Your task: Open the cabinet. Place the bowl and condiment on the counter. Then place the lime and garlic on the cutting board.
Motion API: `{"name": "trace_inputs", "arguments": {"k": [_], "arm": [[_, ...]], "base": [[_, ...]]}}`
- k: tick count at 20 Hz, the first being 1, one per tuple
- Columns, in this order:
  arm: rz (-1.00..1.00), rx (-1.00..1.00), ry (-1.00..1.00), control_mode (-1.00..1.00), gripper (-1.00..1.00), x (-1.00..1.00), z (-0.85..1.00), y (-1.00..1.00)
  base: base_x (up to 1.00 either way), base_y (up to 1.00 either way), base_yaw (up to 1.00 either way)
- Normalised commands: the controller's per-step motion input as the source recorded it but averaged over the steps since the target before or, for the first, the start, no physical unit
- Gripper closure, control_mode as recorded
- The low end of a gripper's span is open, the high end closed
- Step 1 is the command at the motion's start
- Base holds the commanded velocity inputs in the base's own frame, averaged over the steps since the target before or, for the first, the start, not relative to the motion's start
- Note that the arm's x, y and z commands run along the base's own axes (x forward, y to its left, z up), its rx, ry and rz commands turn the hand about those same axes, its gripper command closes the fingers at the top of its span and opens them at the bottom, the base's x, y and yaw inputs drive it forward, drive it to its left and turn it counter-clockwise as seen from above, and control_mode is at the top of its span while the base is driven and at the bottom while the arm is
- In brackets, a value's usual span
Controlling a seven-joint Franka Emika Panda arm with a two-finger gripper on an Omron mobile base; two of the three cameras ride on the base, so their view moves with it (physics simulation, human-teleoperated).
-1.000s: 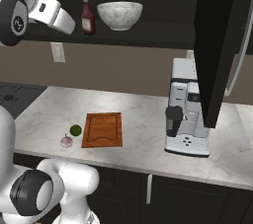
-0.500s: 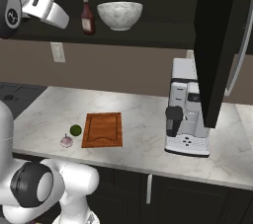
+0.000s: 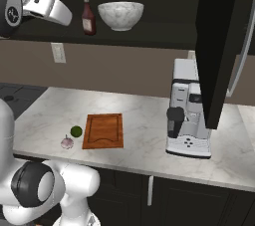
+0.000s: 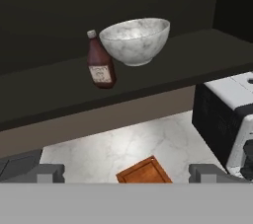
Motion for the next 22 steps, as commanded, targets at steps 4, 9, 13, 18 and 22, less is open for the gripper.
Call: {"name": "trace_inputs", "arguments": {"k": [4,9,13,18,22], "arm": [[0.0,-0.06,-0.04,-1.0,-1.0,0.17,0.0,0.0],[0.0,-0.01,-0.02,-1.0,-1.0,0.22,0.0,0.0],[0.0,0.0,-0.03,-1.0,-1.0,0.25,0.0,0.0],[0.0,0.0,-0.01,-1.0,-1.0,0.19,0.05,0.0],[0.0,0.0,-0.01,-1.0,-1.0,0.05,0.01,0.0]], "base": [[0.0,0.0,0.0],[0.0,0.0,0.0],[0.0,0.0,0.0],[0.0,0.0,0.0],[0.0,0.0,0.0]]}}
